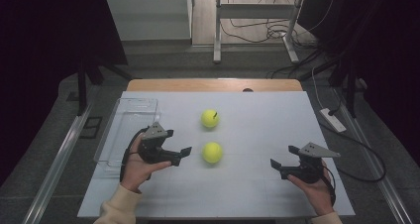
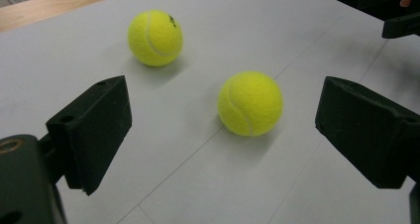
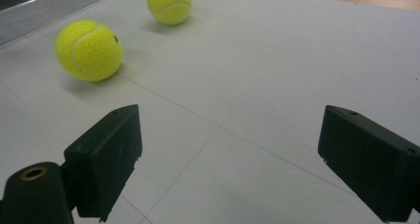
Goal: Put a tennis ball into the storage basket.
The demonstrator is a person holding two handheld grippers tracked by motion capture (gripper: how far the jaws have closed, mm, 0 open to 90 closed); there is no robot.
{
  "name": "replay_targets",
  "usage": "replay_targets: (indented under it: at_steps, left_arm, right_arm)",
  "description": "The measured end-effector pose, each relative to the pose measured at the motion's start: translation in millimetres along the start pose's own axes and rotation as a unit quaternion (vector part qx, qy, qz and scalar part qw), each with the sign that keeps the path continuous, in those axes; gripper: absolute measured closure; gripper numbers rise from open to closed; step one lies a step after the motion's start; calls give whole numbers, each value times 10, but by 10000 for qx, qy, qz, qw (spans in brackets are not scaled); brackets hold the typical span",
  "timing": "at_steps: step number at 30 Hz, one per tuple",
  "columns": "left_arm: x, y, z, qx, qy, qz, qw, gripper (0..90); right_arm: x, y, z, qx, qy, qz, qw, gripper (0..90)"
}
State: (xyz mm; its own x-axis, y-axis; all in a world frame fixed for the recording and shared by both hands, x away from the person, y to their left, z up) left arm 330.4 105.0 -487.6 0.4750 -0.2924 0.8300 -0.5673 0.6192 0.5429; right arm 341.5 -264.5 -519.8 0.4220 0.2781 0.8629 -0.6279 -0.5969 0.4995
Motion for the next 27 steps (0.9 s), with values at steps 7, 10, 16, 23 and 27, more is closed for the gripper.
replay_targets:
  at_steps: [7,10,16,23,27]
  left_arm:
    - [39,-68,55,-92,-83,-48,9999,84]
    - [48,-109,79,-134,-120,-91,9998,82]
    - [60,-191,115,-202,-173,-185,9995,78]
    - [79,-310,181,-266,-288,-318,9987,76]
    - [80,-369,211,-268,-346,-401,9982,73]
  right_arm:
    - [0,-7,-4,-6,0,-3,10000,99]
    - [-2,-11,-6,0,3,-8,10000,99]
    - [-10,-16,-7,2,-1,-21,10000,99]
    - [-28,-5,-9,-3,-16,-30,10000,99]
    - [-28,7,-12,-7,-1,-32,10000,99]
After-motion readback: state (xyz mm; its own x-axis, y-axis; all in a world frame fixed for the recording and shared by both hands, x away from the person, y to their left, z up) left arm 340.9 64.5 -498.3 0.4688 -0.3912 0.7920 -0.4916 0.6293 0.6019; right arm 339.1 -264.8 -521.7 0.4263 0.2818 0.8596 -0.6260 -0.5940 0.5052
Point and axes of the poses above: each handheld gripper's, and its own axes: y roughly backward along the jaws, x roughly out of its top, z roughly to its right, the point moved 7 cm from there along -y, roughly forward along the jaws, and after that the axes turned 2 degrees about x, right-handed, at the moved point
